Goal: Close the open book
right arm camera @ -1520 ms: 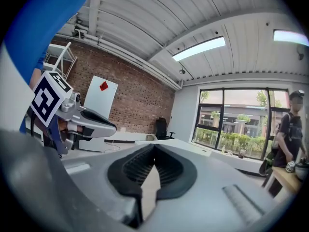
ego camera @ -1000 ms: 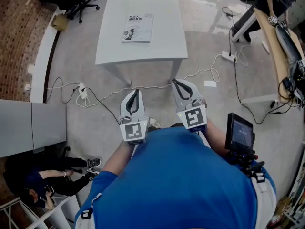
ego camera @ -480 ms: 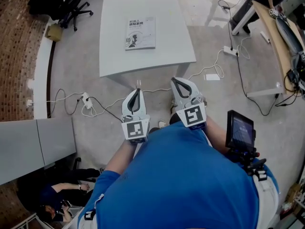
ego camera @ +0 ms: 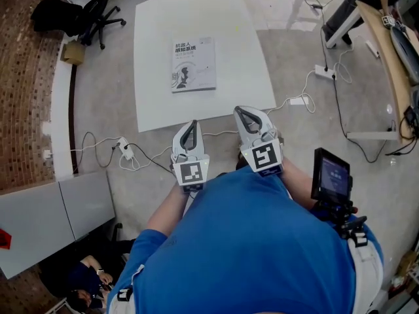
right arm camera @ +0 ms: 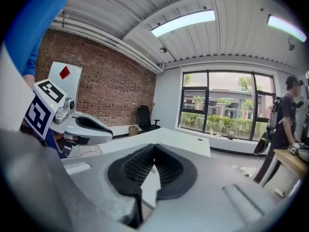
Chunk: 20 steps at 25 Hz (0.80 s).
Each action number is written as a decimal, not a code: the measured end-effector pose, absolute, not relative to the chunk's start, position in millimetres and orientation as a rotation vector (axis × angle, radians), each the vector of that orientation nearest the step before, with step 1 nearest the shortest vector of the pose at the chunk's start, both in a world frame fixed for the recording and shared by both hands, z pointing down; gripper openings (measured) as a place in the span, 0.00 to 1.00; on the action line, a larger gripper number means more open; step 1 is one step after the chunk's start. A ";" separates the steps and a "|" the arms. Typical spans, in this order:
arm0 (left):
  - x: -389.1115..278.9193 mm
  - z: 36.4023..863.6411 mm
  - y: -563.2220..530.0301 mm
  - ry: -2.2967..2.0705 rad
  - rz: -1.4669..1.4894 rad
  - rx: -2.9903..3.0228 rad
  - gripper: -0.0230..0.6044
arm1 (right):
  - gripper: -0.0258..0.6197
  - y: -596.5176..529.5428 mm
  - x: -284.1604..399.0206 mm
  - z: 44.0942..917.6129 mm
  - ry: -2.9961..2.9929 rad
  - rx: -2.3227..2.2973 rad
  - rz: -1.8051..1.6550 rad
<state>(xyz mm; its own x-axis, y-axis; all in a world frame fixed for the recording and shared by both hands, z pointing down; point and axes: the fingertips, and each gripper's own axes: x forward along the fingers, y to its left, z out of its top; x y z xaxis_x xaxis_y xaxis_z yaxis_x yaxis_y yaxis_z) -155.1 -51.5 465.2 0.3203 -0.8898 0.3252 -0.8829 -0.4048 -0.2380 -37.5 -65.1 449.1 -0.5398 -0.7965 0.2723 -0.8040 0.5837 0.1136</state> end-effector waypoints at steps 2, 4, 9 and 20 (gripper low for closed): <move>-145.1 473.9 -75.2 1.683 -0.691 -2.543 0.05 | 0.04 -86.5 -32.6 455.5 -2.522 1.300 0.063; -134.1 487.4 -98.3 1.653 -0.753 -2.550 0.05 | 0.04 -107.4 -27.5 464.7 -2.521 1.282 0.090; -110.3 533.4 -146.0 1.558 -0.963 -2.544 0.05 | 0.04 -145.9 -20.3 492.1 -2.534 1.203 0.152; -87.0 608.9 -193.9 1.324 -1.271 -2.477 0.23 | 0.04 -175.3 -4.4 522.5 -2.483 1.189 0.261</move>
